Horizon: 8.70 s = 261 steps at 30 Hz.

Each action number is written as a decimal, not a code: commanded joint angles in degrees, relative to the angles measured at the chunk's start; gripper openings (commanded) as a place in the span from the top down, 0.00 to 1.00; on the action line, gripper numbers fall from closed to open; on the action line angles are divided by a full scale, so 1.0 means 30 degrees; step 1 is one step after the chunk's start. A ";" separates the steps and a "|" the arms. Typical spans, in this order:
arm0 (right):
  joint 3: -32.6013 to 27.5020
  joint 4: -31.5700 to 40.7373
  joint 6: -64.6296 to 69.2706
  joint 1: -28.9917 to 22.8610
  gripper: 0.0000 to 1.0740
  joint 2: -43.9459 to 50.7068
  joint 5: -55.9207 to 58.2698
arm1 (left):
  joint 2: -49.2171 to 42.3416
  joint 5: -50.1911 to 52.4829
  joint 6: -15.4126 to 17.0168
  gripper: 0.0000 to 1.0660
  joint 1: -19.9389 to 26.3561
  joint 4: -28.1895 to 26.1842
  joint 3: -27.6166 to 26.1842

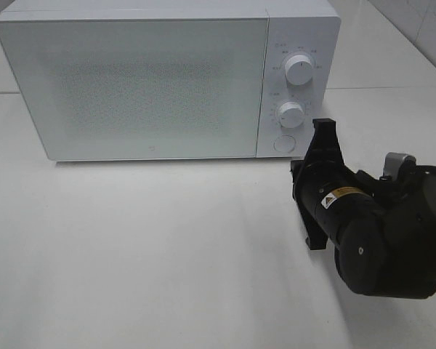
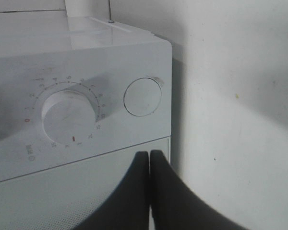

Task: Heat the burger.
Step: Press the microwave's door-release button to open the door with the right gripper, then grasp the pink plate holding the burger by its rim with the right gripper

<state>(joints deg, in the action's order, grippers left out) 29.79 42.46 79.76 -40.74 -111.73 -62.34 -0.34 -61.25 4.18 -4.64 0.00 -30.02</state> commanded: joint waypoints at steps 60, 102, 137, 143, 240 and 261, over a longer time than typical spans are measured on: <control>0.6799 -0.2960 -0.0955 0.4030 1.00 -0.4469 0.2063 | -0.0267 0.0057 0.0038 0.08 0.0076 0.0000 -0.0019; 1.0600 -0.0936 -0.3228 0.3877 1.00 -0.4545 -0.1108 | -0.0267 0.0057 0.0038 0.08 0.0076 0.0000 -0.0019; 0.4966 -0.0363 -0.6455 0.1299 1.00 0.0000 0.6513 | -0.0267 0.0057 0.0038 0.08 0.0076 0.0000 -0.0019; 0.4163 -0.1471 -1.1134 0.1356 1.00 0.2254 0.9626 | -0.0267 0.0057 0.0038 0.08 0.0076 0.0000 -0.0019; 1.6196 -2.2766 -4.5187 0.0840 0.14 -0.0764 2.5669 | -0.0267 0.0057 0.0038 0.08 0.0076 0.0000 -0.0019; 2.2785 -2.2040 -4.4022 0.0859 0.22 -0.5940 2.7387 | -0.0267 0.0057 0.0038 0.08 0.0076 0.0000 -0.0019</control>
<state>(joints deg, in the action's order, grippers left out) 96.72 -24.12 -52.83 -37.99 -128.46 18.96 -0.34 -61.25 4.18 -4.64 0.00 -30.02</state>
